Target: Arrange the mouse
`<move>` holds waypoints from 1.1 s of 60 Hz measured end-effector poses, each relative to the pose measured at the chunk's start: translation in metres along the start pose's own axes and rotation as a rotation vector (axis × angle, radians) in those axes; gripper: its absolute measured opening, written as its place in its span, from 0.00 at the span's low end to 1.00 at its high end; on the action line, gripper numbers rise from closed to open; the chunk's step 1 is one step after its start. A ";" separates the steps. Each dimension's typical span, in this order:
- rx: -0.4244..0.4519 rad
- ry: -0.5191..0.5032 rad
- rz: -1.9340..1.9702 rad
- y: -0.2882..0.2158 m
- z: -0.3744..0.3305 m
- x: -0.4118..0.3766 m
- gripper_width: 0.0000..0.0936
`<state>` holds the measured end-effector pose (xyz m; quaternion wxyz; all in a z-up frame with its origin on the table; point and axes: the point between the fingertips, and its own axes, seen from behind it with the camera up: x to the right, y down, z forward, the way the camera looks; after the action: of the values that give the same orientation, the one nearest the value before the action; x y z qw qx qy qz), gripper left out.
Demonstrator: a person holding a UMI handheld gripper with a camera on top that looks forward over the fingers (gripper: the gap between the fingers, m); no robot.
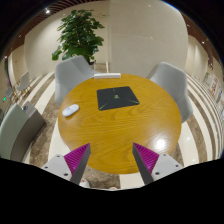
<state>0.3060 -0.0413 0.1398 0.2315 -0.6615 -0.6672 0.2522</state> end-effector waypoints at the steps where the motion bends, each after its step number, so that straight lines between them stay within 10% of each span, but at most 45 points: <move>1: 0.002 -0.005 -0.003 0.003 0.002 -0.005 0.94; 66: 0.055 -0.049 -0.041 -0.056 0.197 -0.267 0.93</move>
<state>0.1416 -0.3135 0.0315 0.2382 -0.6349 -0.6787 0.2819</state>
